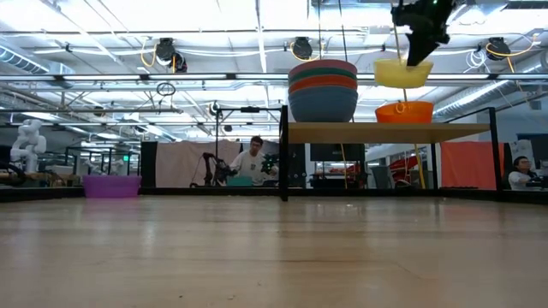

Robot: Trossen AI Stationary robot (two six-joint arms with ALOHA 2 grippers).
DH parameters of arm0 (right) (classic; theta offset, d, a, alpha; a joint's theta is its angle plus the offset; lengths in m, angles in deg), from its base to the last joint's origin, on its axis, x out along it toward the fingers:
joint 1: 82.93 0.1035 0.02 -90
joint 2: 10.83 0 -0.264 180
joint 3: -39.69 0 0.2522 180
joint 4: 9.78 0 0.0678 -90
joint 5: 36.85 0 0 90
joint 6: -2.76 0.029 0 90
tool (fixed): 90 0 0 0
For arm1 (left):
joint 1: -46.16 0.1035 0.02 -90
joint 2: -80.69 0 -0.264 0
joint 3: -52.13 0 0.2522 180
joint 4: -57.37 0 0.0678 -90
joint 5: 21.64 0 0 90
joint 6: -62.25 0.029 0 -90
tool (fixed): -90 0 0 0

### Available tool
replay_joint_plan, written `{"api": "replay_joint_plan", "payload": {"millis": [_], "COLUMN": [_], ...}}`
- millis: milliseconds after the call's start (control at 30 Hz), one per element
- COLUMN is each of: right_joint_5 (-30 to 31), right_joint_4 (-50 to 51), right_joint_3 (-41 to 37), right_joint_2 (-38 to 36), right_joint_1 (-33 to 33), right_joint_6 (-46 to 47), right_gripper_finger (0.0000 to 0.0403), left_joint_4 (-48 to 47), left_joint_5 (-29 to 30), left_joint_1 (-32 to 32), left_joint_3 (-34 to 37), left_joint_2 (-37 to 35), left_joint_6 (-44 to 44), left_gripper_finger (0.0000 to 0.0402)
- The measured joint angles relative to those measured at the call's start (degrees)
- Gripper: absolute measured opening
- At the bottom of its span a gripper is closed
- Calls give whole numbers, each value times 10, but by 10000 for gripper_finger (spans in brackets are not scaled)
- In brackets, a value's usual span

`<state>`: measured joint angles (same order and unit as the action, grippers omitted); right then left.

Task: Place and stack bowls onto a shelf
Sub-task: Stack the yellow bowl on the shelf

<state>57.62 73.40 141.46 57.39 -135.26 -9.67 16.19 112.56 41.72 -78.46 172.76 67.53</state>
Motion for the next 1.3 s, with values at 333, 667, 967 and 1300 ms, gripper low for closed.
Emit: {"api": "replay_joint_plan", "payload": {"millis": [333, 667, 967, 1300], "right_joint_5": [-23, -90, -90, -89], "right_joint_4": [8, 18, 31, 15], "right_joint_3": [0, 0, 0, 0], "right_joint_2": [66, 109, 128, 133], "right_joint_1": [-59, -79, -81, -81], "right_joint_6": [-33, -65, -113, -163], "right_gripper_finger": [0, 0, 0, 28], "left_joint_4": [-10, -11, -11, -11], "left_joint_5": [14, 14, 14, 14], "left_joint_1": [-26, -32, -32, -32], "left_joint_3": [0, 0, 0, 0], "left_joint_2": [-19, -19, -19, -19], "left_joint_6": [2, 4, 0, 2], "left_gripper_finger": [61, 60, 60, 60]}}
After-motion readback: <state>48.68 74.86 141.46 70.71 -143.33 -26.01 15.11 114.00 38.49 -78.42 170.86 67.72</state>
